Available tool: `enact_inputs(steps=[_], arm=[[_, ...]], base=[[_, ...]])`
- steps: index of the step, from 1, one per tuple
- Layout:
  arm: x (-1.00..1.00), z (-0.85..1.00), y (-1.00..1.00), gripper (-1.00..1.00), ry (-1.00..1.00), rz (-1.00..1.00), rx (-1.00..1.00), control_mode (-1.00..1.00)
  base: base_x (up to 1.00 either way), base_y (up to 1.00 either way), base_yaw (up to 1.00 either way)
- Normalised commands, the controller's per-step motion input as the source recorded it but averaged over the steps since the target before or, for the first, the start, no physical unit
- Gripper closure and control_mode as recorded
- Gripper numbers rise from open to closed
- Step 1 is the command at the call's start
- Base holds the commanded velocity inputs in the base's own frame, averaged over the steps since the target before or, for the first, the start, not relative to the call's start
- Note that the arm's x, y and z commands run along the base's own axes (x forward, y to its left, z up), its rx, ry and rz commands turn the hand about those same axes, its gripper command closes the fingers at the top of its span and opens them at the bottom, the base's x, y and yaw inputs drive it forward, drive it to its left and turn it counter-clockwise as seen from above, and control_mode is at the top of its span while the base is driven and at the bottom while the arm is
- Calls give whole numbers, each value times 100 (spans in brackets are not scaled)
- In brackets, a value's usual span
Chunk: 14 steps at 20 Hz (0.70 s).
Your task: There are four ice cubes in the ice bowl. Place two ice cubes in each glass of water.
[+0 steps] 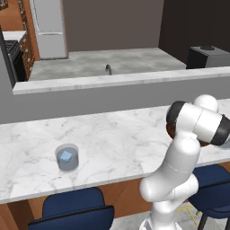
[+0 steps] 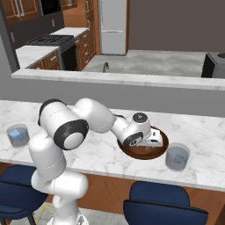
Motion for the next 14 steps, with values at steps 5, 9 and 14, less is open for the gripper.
enact_inputs(steps=[5,9,14], arm=[[10,-19,-10,-100,0,0,0,-100],[7,-20,-11,-100,0,0,0,-100],[7,-19,-8,-100,0,0,0,-100]], base=[[0,0,0],[0,0,0],[0,0,0]])
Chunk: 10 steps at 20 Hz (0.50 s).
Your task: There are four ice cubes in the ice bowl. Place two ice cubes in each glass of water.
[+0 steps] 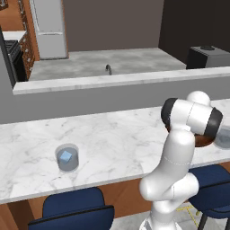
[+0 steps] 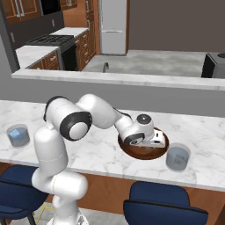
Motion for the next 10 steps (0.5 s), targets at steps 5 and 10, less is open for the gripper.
enact_inputs(steps=[5,10], arm=[[1,-24,-1,-100,0,0,0,-100],[0,-36,0,100,0,0,0,-100]], base=[[0,0,0],[0,0,0]])
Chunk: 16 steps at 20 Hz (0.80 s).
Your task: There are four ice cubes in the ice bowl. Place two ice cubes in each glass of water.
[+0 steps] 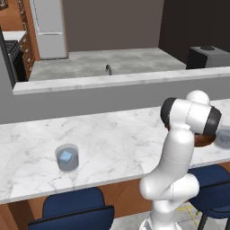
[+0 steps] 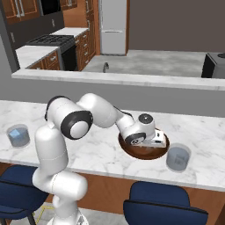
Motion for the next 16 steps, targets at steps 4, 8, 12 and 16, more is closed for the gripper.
enact_inputs(steps=[4,8,12,16], arm=[[0,-39,0,100,0,-1,0,-100],[-1,-31,0,100,0,-3,0,-100],[-7,-33,0,100,0,-5,0,-100],[-1,-37,0,100,0,-5,0,-100]], base=[[0,0,0],[0,0,0],[0,0,0],[0,0,0]])
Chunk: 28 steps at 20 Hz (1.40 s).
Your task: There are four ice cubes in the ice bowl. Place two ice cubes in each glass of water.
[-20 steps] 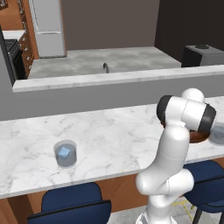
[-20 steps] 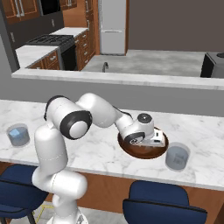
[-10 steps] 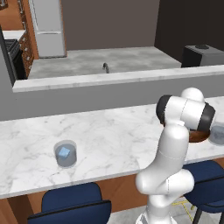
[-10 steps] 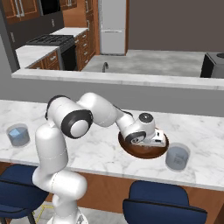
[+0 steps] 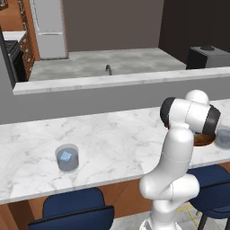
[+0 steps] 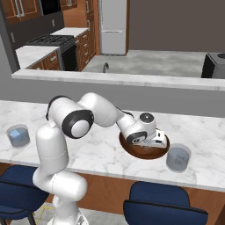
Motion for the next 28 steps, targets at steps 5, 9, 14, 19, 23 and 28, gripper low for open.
enact_inputs(steps=[5,9,14,19,23,28], arm=[[-2,-25,0,100,3,-8,0,-100],[-21,-9,0,100,4,-14,0,-100],[-26,-8,0,100,3,-14,0,-100],[-6,12,6,100,1,-16,0,-100],[0,85,22,100,0,-16,3,-100],[-1,100,22,100,10,-18,3,-100]], base=[[0,0,0],[0,0,0],[0,0,0],[0,0,0],[0,0,0],[0,0,0]])
